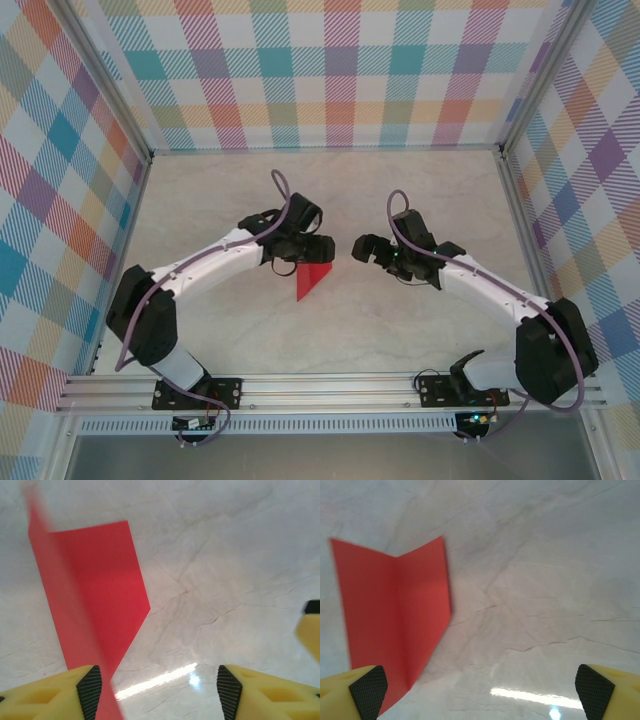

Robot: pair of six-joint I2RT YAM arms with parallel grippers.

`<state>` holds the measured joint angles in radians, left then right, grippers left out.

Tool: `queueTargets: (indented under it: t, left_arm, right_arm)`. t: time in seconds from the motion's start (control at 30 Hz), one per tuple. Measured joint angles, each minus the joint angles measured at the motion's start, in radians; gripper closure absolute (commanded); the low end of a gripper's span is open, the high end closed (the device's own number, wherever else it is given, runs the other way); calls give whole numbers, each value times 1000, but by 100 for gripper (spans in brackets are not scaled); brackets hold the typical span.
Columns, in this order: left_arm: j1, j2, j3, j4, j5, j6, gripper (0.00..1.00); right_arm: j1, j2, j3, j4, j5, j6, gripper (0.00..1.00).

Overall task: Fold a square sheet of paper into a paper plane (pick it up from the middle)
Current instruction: Turn over the paper at the center of the table, then third fold the triangle at the center of the table.

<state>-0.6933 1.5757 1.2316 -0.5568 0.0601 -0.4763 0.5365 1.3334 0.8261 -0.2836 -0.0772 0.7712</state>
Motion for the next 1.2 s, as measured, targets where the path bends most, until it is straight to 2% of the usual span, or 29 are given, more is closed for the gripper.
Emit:
queueTargets:
  t: [0.13,0.3,0.4,0.6,0.83,1.0,1.2]
  left_arm:
    - [64,-44,-101,61,48,-29,30]
    - [129,-60,-236,136,100,-86,29]
    - [152,-60,-296,190,133,-119,35]
    - [156,-48,-344,312,219,-164,57]
    - [159,1,-352,423,265,-172,63]
    - [174,79,-351,475,261,-193,70]
    - [220,158,-350,542,264,-242,71]
  right_arm:
    - [3,59,-3,98,-113,13,0]
    - [36,154,-2,177,-195,38,0]
    - [50,200,-3,190,-215,60,4]
    - [52,242,-3,193,-249,105,12]
    - [53,303,-2,188,-279,135,15]
    - [54,333,12,187,-297,138,19]
    - [67,340,26,187,-311,151,21]
